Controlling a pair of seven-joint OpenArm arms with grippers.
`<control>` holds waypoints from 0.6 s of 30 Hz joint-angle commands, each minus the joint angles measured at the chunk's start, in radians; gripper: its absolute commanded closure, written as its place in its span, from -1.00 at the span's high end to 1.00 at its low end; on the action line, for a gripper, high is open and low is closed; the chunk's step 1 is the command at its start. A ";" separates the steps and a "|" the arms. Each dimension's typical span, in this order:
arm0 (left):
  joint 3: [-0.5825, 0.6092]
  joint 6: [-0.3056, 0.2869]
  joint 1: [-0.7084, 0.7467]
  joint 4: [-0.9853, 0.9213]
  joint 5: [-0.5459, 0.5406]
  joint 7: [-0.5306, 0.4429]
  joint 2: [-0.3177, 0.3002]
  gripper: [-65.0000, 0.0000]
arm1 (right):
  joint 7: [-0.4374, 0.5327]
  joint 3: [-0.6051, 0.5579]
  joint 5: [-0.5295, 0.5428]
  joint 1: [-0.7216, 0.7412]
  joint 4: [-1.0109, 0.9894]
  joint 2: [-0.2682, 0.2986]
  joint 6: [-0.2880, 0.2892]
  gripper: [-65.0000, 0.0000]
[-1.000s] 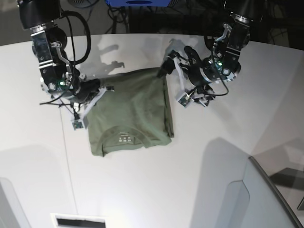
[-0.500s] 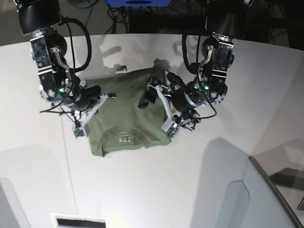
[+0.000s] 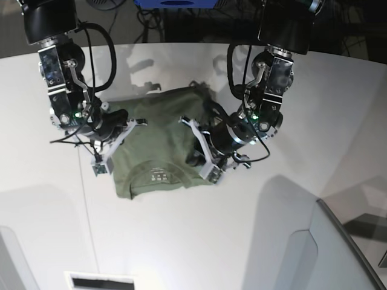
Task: Layout the t-shirt on the table in an organized manner, then fold the t-shirt properly
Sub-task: 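Hold the shirt's collar edge with both grippers and square it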
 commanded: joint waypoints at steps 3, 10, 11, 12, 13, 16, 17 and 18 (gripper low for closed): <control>-0.001 0.030 -0.021 0.012 -0.013 -0.024 0.001 -1.00 | 0.016 0.004 0.003 0.015 -0.021 0.003 -0.001 -0.98; -0.001 0.032 -0.081 -0.153 -0.022 -0.030 0.026 -1.00 | 0.018 0.000 0.003 0.017 -0.037 0.003 -0.001 -0.98; -0.001 0.032 -0.087 -0.172 -0.022 -0.031 0.029 -1.00 | 0.018 0.000 0.003 0.017 -0.037 0.003 -0.001 -0.98; -0.001 0.032 -0.091 -0.191 -0.022 -0.031 0.029 -1.00 | 0.018 0.000 0.003 0.017 -0.036 0.003 -0.001 -0.98; -0.001 0.032 -0.098 -0.205 -0.022 -0.031 0.030 -1.00 | 0.018 0.000 0.003 0.017 -0.036 0.003 -0.001 -0.98; -0.001 0.033 -0.104 -0.223 -0.015 -0.031 0.029 -1.00 | 0.018 0.003 0.003 0.015 -0.036 0.003 -0.001 -0.98; -0.001 0.033 -0.104 -0.223 -0.015 -0.031 0.026 -1.00 | 0.018 0.003 0.003 0.015 -0.036 0.003 -0.001 -0.98; -0.001 0.033 -0.098 -0.223 -0.015 -0.031 0.022 -1.00 | 0.018 0.004 0.003 0.015 -0.036 0.003 -0.001 -0.98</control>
